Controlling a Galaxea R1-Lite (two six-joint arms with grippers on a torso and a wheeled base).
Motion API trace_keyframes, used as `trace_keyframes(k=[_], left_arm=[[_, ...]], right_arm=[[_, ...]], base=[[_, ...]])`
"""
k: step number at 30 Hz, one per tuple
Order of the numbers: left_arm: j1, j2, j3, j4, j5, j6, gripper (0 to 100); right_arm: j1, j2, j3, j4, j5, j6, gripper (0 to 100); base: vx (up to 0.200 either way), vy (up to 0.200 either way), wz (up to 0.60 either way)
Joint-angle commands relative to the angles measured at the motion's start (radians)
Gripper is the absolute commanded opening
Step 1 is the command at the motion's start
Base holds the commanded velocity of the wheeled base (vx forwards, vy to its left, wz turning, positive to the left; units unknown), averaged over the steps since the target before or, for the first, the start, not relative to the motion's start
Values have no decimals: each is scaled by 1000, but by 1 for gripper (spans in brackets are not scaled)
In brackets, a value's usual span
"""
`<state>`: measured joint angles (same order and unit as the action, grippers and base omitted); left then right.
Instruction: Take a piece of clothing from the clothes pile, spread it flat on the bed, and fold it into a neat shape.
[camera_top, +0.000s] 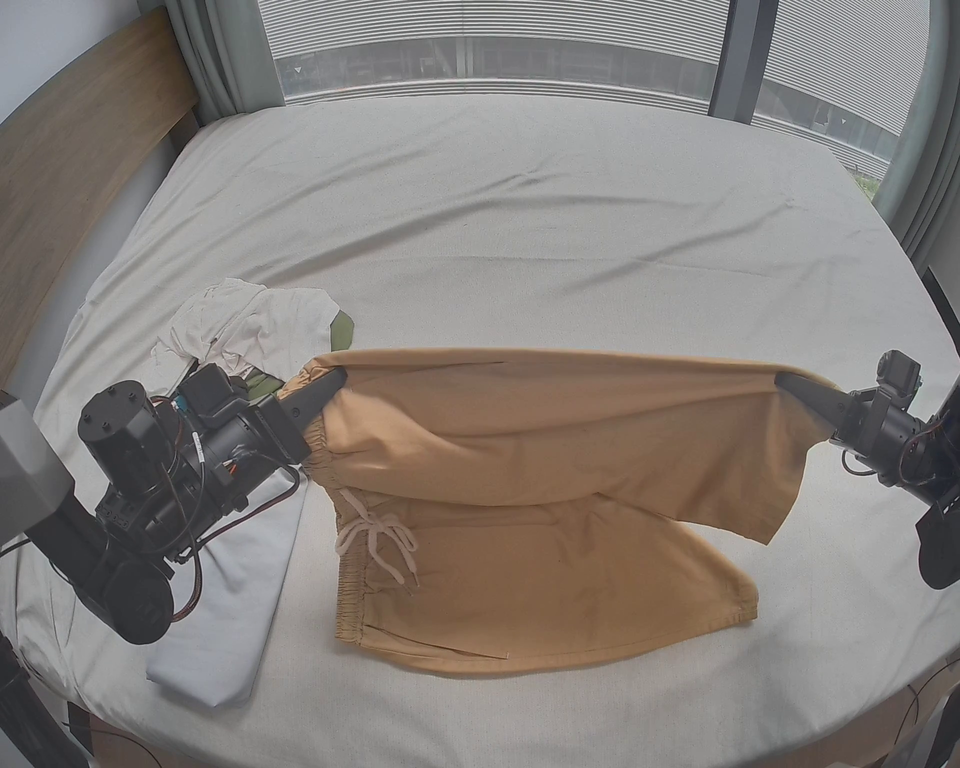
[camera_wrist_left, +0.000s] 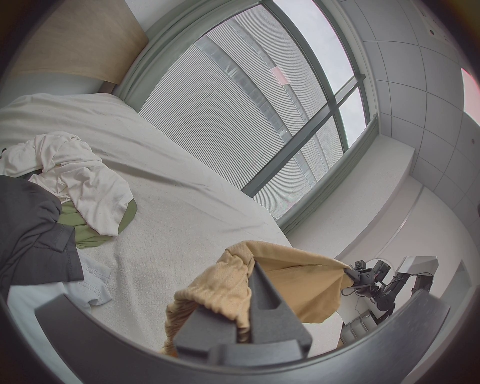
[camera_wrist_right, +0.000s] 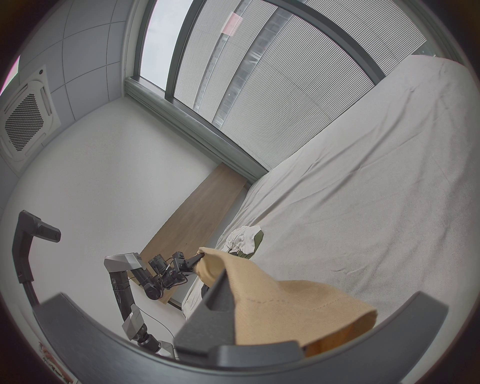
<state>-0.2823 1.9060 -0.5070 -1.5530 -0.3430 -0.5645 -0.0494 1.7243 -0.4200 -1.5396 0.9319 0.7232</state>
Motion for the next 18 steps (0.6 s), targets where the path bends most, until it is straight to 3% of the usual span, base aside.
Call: trace_keyframes(k=[1, 18], left_arm=[[8, 4, -2, -2, 1, 0, 0], [8, 1, -13, -2, 1, 1, 0]], right_arm=[[-15, 0, -3, -1, 10, 1, 0], [-46, -8, -14, -1, 36, 7, 0]], base=[[0, 0, 0], [0, 0, 0]])
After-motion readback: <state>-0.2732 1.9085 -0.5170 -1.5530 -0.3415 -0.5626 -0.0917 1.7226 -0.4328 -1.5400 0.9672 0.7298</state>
